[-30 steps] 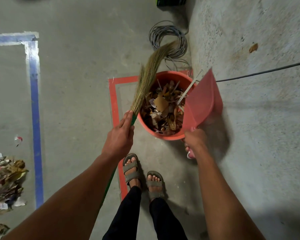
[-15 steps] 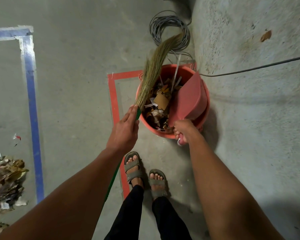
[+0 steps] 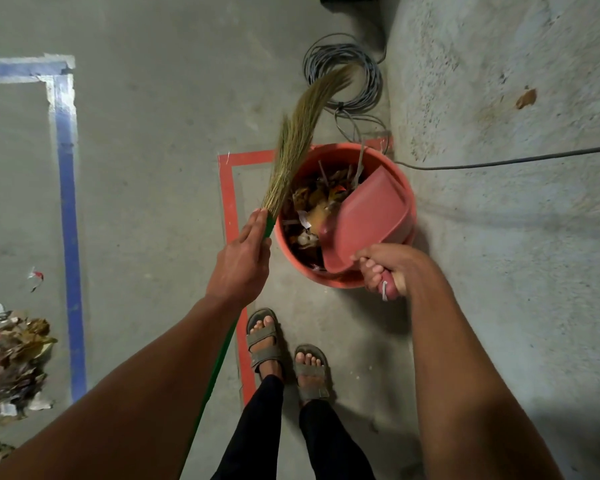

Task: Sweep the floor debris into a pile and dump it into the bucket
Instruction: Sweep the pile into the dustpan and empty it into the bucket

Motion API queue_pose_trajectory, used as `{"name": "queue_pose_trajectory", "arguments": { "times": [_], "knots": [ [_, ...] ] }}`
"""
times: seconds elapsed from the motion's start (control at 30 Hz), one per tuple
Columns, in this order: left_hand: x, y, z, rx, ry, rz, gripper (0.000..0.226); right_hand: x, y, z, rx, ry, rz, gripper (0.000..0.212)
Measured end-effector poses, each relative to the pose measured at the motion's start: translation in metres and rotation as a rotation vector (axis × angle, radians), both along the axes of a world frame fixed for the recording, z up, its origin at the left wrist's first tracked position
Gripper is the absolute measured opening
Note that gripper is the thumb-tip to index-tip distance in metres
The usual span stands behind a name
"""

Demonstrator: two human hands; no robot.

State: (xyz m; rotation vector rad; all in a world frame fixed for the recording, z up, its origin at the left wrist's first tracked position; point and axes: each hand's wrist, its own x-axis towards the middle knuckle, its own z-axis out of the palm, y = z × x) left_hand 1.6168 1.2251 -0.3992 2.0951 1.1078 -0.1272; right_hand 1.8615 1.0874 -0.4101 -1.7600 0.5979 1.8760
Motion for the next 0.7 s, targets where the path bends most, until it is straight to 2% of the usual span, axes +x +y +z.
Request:
{"name": "queue_pose_trajectory", "arguments": {
  "times": [0.13, 0.3, 0.5, 0.6, 0.7],
  "knots": [
    [0.007, 0.007, -0.011, 0.014, -0.014, -0.008, 0.057, 0.010, 0.027, -0.043, -0.038, 0.159, -0.070, 0.037],
    [0.005, 0.008, -0.043, 0.022, -0.009, -0.017, 0.057, 0.030, 0.048, -0.082, -0.057, 0.124, -0.023, 0.037],
    [-0.006, 0.006, -0.081, 0.036, 0.009, -0.011, 0.057, 0.025, 0.019, -0.125, -0.164, 0.092, 0.046, 0.048],
    [-0.012, 0.005, -0.083, 0.045, 0.025, 0.008, 0.057, 0.020, 0.012, -0.123, -0.137, 0.137, 0.001, 0.045],
    [-0.019, -0.001, -0.068, 0.040, 0.060, 0.063, 0.057, 0.019, 0.010, -0.093, -0.044, 0.155, -0.052, 0.045]
  ]
}}
